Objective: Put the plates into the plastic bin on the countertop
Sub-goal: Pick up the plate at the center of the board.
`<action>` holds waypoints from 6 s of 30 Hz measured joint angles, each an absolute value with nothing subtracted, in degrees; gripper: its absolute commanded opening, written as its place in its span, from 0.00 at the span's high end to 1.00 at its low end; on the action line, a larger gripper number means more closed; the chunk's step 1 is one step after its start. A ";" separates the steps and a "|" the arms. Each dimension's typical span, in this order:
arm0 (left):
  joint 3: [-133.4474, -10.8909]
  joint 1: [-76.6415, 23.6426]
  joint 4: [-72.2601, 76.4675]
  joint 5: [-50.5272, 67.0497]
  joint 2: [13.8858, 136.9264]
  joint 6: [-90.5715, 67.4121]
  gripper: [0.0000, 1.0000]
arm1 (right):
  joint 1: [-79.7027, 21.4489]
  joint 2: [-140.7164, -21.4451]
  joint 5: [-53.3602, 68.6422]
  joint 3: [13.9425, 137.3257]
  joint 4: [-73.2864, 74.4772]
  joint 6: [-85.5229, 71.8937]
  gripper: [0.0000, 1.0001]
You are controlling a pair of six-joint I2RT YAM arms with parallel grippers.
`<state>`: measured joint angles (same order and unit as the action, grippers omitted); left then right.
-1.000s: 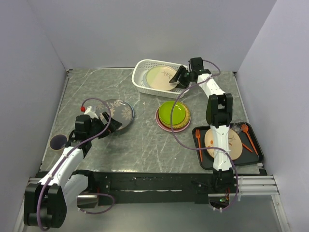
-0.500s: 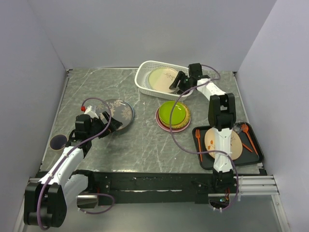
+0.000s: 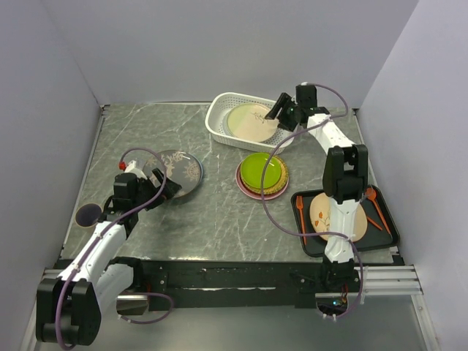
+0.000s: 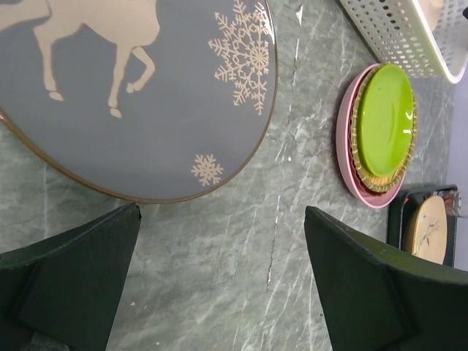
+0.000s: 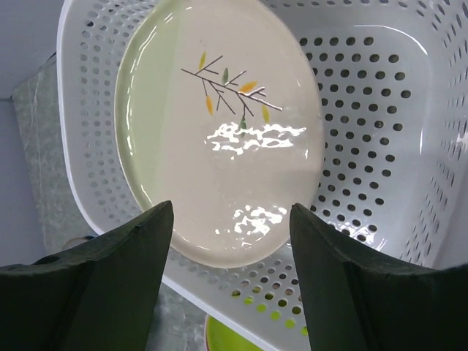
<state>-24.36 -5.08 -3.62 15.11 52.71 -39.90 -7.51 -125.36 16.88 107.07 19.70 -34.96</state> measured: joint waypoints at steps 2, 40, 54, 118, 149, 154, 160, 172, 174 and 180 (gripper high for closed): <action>-24.47 -5.08 -4.01 14.28 52.47 -39.97 0.01 | -7.51 -125.36 16.71 107.55 19.94 -35.05 0.28; -26.37 4.19 -5.39 9.02 59.59 -42.65 0.06 | -21.45 -95.59 23.68 68.69 2.28 -37.41 0.30; -26.22 5.32 1.13 10.72 65.60 -43.03 0.29 | -22.59 -93.32 27.73 57.04 -4.93 -41.50 0.30; -18.00 8.82 8.05 21.37 57.45 -50.06 0.99 | -42.57 -110.10 32.16 44.18 -46.06 -67.24 0.31; -18.00 8.82 -1.17 26.06 48.58 -47.44 0.99 | -42.57 -113.71 31.07 43.48 -50.96 -71.11 0.32; -17.98 8.80 -1.15 27.92 48.56 -47.33 0.99 | -42.57 -113.78 31.07 43.48 -52.16 -71.79 0.32; -17.98 8.80 -1.15 29.69 47.53 -47.20 0.99 | -42.57 -113.78 31.07 43.48 -52.95 -72.20 0.33; -16.38 8.80 -0.67 32.56 45.43 -47.22 0.99 | -42.50 -114.69 31.11 43.48 -54.68 -73.87 0.38; -16.25 8.80 -0.34 32.86 45.43 -47.24 0.99 | -42.50 -114.69 31.11 43.48 -55.02 -73.93 0.42; -15.14 8.80 1.52 34.04 45.87 -47.46 0.99 | -42.48 -114.72 31.16 43.48 -56.12 -74.54 0.60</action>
<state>-15.14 8.80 1.52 34.04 45.87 -47.46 -42.48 -114.72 31.16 43.48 -56.12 -74.54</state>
